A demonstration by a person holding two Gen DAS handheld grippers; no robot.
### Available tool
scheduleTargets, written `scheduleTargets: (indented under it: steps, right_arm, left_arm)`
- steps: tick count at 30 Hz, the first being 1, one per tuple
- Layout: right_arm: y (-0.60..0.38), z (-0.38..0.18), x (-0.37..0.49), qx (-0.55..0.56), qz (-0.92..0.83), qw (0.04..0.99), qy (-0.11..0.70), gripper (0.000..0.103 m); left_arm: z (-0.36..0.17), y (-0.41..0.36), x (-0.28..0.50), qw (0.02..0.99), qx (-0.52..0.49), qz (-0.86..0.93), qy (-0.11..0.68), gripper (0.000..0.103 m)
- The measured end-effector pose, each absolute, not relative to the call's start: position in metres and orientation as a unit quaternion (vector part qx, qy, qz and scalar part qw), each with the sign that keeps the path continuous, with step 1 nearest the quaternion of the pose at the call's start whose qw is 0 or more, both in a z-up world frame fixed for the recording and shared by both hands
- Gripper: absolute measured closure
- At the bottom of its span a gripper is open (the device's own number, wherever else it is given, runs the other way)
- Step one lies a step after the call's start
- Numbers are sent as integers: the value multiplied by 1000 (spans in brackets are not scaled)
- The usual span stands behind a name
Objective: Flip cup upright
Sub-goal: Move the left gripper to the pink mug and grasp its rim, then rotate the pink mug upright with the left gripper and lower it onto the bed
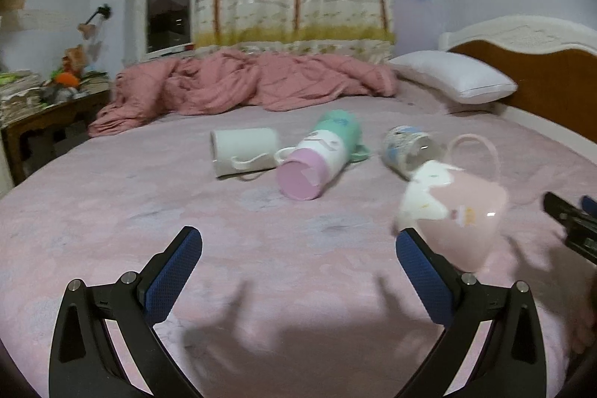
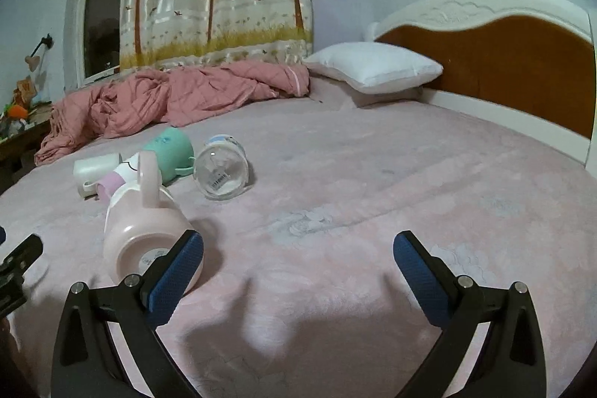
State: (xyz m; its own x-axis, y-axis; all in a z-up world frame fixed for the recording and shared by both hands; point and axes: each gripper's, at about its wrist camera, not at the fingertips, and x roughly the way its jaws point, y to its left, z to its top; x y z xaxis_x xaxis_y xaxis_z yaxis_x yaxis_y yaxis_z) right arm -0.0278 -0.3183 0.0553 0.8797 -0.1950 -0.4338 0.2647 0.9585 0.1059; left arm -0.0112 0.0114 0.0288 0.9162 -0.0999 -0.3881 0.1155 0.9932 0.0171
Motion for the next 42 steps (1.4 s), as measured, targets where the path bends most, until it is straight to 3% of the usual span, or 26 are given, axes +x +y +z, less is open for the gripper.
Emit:
scheduleTargets:
  steps: [12,17,26,34,38,42]
  right_arm:
    - [-327,49,-24,103,-137,958,229,0]
    - [-324,49,-27,99,-136,959,229,0]
    - [-332,48,-26,110,-141,955,236,0]
    - [-335,47,-26,113,-145,954,237,0]
    - [-336,47,-25,110,-144,954,239,0]
    - [-336,47,-24,107,-144,954,241,0]
  left_arm:
    - [69,-15,22,950,-75,-128,275,0]
    - [70,-24,58,915,-155,-143,344,0]
    - [15,-34,109,767,-325,-195,517,0]
    - [-14,-45,128,730,-387,-181,534,2]
    - [-15,-41,132,690,-424,-211,547,21]
    - [-15,-42,134,692,-414,-214,551,21]
